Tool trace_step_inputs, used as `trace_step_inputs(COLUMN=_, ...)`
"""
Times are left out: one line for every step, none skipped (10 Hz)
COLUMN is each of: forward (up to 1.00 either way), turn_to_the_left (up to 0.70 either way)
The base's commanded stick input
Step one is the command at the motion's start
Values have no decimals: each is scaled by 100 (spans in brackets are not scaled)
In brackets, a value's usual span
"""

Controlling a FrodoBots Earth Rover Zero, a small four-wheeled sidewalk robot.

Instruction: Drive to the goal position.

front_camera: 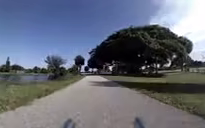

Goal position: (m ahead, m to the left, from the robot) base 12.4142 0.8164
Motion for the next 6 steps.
trace_step_inputs(forward=85, turn_to_the_left=23)
trace_step_inputs(forward=85, turn_to_the_left=6)
trace_step_inputs(forward=85, turn_to_the_left=2)
trace_step_inputs(forward=85, turn_to_the_left=0)
trace_step_inputs(forward=85, turn_to_the_left=0)
trace_step_inputs(forward=85, turn_to_the_left=0)
